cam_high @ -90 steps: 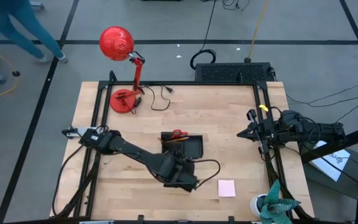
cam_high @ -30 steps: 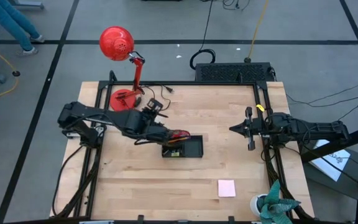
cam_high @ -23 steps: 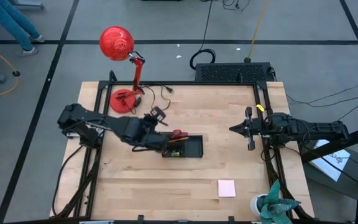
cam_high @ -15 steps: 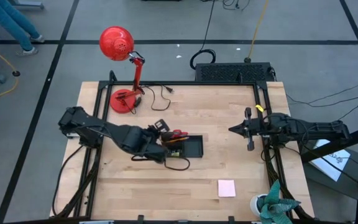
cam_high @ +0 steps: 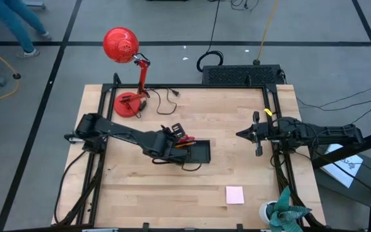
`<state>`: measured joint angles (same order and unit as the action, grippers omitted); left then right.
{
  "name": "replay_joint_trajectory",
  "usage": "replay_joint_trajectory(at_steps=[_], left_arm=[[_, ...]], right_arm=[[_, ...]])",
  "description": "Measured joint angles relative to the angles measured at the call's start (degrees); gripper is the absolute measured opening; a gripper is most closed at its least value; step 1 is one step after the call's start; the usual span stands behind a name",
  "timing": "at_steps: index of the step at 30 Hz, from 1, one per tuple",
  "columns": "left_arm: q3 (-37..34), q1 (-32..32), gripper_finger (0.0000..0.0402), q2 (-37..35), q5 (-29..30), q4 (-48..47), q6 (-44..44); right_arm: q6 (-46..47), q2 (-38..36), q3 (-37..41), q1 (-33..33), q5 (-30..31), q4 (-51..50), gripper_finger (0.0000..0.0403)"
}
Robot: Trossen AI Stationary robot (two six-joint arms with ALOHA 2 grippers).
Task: Pick and place office supplies into organizer
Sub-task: Put the pen into the top left section of the desk organizer
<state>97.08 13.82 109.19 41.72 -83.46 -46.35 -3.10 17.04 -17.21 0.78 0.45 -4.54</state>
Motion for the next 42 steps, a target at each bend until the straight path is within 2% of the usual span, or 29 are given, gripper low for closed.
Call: replay_joint_trajectory(at_steps=[26,33,42], left_arm=[[0.0,-1.11,0.0031,0.22,-1.91,3.87,0.31],[0.0,0.11,0.0031,0.2,-2.82,3.57,-2.78],[0.01,1.7,0.0031,0.34,-3.47,3.8,-13.7]], right_arm=[[0.33,0.02,0.0,-0.01,-0.24,-0.04,0.0],[0.48,0.02,0.0,-0.01,-0.26,-0.04,0.0],[0.51,0.02,0.0,0.0,-0.26,0.0,0.0]])
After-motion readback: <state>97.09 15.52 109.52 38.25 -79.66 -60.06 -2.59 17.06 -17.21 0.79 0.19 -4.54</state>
